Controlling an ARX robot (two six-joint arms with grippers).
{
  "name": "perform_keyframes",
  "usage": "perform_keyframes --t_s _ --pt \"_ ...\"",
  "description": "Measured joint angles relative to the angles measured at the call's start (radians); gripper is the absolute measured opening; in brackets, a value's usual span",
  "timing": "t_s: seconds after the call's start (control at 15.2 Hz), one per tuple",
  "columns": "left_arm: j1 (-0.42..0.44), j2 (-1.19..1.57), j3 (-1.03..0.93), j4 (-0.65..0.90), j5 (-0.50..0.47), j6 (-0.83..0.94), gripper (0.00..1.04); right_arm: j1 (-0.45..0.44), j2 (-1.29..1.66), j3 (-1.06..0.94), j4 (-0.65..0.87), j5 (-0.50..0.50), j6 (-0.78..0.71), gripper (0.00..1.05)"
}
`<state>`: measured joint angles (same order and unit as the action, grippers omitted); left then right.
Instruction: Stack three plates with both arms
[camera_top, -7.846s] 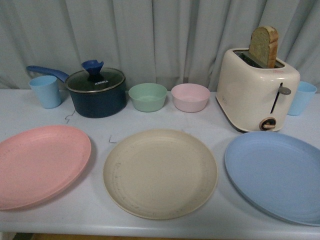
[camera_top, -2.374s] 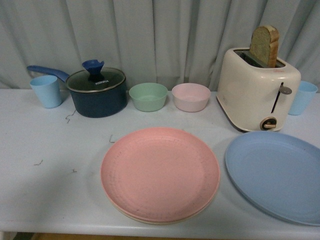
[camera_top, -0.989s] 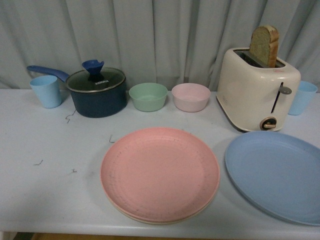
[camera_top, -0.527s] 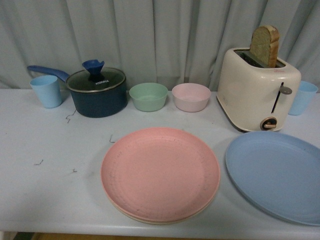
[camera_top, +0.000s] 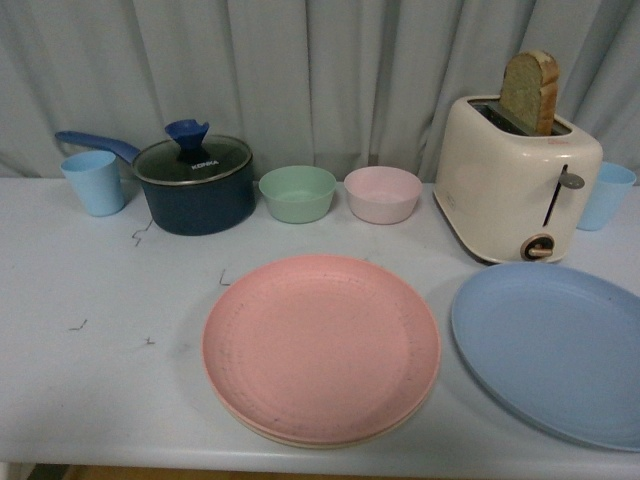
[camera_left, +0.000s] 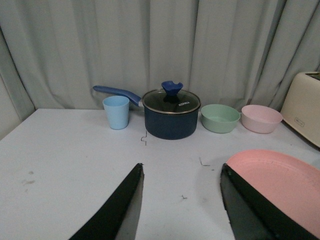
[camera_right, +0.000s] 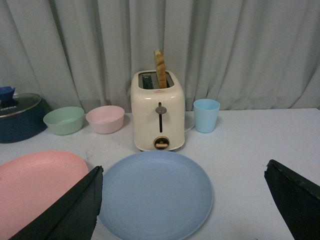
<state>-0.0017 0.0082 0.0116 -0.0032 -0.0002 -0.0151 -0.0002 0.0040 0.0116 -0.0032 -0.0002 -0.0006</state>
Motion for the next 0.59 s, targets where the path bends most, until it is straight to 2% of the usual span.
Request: perform_keyframes --t_s 0.13,0.2,0.26,0.4,0.46,0.59 --pt "0.0 0.0 0.0 0.0 0.0 0.0 0.74 0.0 0.0 0.0 0.0 0.0 0.0 0.98" --pt "0.0 0.0 0.0 0.0 0.0 0.0 0.89 -0.042 0.1 0.073 -0.197 -0.072 -0.009 0.98" --pt "0.0 0.0 0.0 0.001 0.002 0.002 0.99 -0.152 0.359 0.175 -0.231 -0.168 -0.03 0.98" --pt "0.0 0.0 0.0 -0.001 0.0 0.001 0.98 -0.285 0.707 0.322 -0.086 -0.274 -0.101 0.98" --pt "0.0 0.0 0.0 0.0 0.0 0.001 0.98 -0.31 0.843 0.367 -0.026 -0.286 -0.126 0.98" --pt "0.0 0.0 0.0 0.0 0.0 0.001 0.98 -0.324 0.924 0.39 0.008 -0.291 -0.131 0.98"
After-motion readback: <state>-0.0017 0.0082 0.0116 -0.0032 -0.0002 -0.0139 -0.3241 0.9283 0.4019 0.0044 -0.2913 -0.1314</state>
